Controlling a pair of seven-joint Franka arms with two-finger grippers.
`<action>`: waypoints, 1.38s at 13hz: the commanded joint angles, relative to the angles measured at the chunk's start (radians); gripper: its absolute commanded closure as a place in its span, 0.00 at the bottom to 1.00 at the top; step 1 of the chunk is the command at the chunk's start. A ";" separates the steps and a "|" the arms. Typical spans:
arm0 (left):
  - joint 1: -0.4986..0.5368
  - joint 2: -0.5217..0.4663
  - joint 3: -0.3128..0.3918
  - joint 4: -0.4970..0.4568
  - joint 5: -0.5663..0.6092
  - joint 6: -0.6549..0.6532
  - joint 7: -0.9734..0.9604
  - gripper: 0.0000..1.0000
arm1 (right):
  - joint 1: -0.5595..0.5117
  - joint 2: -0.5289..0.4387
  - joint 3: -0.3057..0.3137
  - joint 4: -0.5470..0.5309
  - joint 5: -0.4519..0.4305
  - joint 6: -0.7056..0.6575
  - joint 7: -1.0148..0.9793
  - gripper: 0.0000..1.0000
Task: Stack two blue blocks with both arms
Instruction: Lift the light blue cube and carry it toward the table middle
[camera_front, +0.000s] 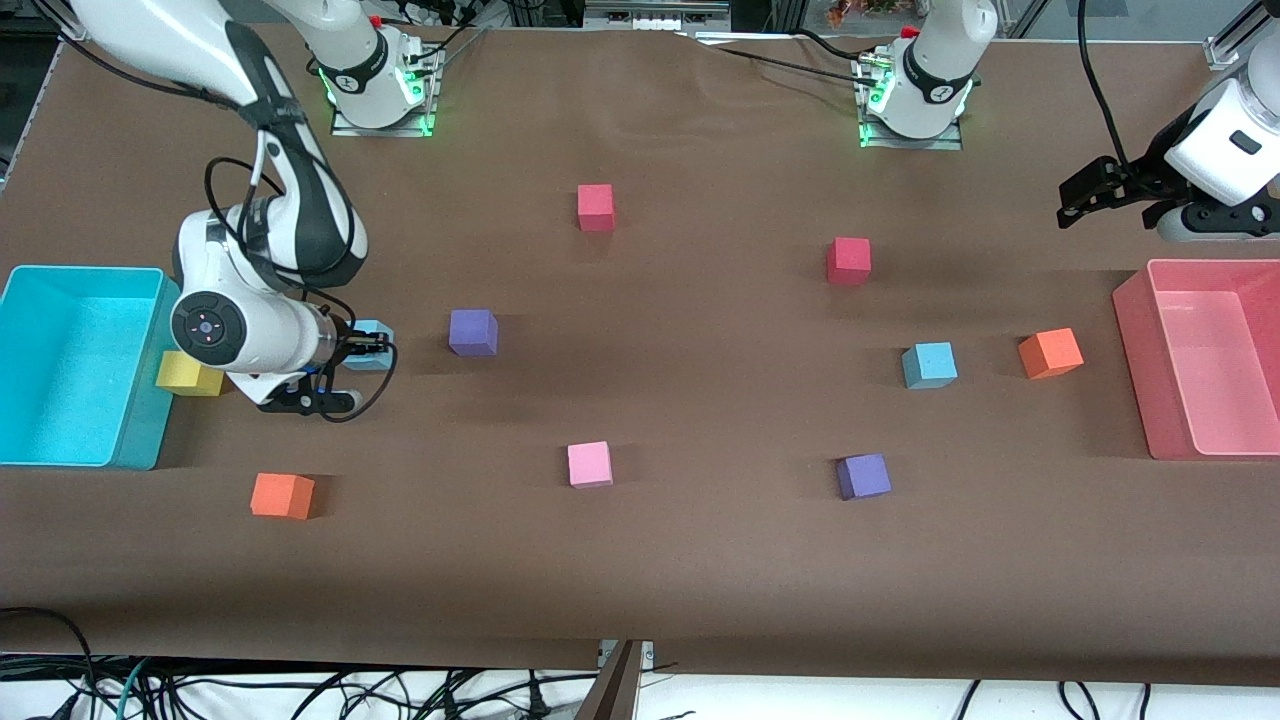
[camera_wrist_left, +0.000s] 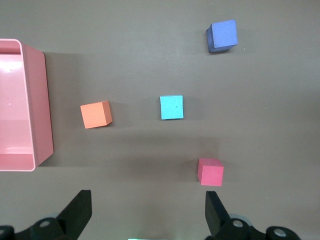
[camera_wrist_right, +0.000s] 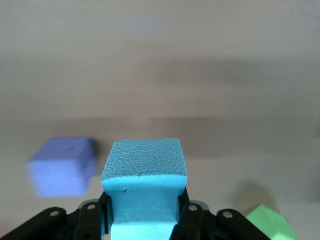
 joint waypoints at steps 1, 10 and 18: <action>0.017 -0.006 -0.006 0.014 -0.011 -0.013 0.022 0.00 | 0.140 0.094 -0.004 0.198 0.005 -0.136 0.107 1.00; 0.018 -0.002 -0.006 0.015 -0.011 -0.016 0.024 0.00 | 0.471 0.433 0.007 0.576 0.140 -0.089 0.432 1.00; 0.017 0.010 -0.006 0.018 -0.011 -0.014 0.024 0.00 | 0.571 0.537 0.015 0.577 0.194 0.112 0.485 1.00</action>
